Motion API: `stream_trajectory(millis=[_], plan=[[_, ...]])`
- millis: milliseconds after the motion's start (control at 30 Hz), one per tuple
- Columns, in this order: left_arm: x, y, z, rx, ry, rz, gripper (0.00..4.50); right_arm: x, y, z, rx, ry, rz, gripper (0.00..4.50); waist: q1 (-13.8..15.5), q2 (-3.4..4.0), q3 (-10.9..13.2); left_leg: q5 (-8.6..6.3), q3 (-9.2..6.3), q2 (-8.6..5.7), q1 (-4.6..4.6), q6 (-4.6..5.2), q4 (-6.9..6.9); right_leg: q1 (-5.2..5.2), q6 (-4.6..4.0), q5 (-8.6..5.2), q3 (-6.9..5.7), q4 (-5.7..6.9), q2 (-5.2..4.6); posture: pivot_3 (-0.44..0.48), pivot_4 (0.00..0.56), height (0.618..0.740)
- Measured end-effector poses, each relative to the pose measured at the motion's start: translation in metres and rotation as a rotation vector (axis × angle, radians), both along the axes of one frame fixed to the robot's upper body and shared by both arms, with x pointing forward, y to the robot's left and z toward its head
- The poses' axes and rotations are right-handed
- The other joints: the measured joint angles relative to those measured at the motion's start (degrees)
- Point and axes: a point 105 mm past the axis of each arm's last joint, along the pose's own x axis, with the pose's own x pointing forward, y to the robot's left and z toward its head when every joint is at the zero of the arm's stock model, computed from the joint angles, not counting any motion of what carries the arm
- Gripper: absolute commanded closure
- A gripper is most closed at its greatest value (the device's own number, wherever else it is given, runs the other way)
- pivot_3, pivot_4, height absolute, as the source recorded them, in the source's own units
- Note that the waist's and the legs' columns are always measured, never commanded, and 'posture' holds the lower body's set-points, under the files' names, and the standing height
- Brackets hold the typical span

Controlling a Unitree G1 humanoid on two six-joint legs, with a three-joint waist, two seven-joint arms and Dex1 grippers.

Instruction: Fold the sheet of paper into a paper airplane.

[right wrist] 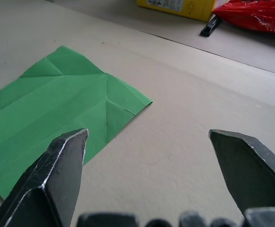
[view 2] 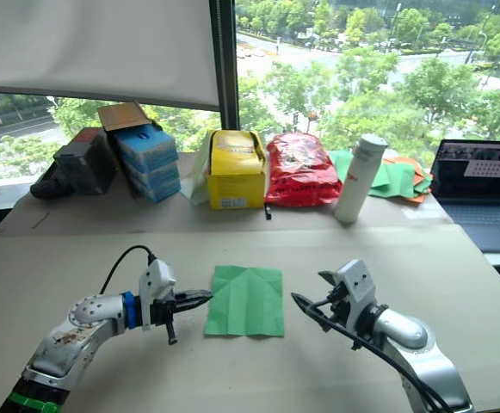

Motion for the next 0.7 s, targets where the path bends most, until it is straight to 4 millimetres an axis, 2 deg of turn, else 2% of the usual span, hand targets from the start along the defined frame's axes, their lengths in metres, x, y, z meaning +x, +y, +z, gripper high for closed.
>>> stream_trajectory(millis=[233, 367, 600, 700], plan=[[0.008, -0.016, -0.005, 0.032, 0.007, -0.097, 4.47, -0.007, 0.001, -0.004, -0.012, 0.016, -0.009, 0.0, 0.0, 0.0, 0.0, -0.01, 0.0, -0.01, -0.03, 0.04, 0.03, 0.0, 0.02, 0.01, -0.01, 0.0, 0.01, 0.0, 0.15, 0.74], [0.009, -0.019, -0.024, 0.116, 0.049, -0.123, 4.47, -0.012, 0.002, -0.007, -0.015, 0.032, -0.008, 0.0, 0.0, 0.0, 0.0, -0.01, 0.0, 0.0, -0.03, 0.05, 0.03, 0.01, 0.02, 0.01, -0.01, 0.01, 0.05, 0.0, 0.15, 0.74], [0.013, -0.023, -0.025, 0.202, 0.003, -0.167, 4.47, -0.02, 0.006, -0.004, -0.058, 0.049, 0.039, 0.0, 0.22, 0.01, -0.02, -0.06, -0.01, 0.0, 0.1, 0.13, 0.06, 0.13, 0.04, 0.0, 0.03, 0.02, -0.02, 0.0, 0.15, 0.74], [0.011, -0.024, -0.027, 0.216, -0.003, -0.18, 4.5, -0.033, 0.015, -0.006, -0.087, 0.096, 0.114, 0.88, 0.2, 0.04, -0.05, -0.08, -0.01, 0.03, 0.14, 0.17, 0.06, 0.15, 0.03, 0.0, 0.05, 0.02, -0.03, 0.0, 0.15, 0.74]])
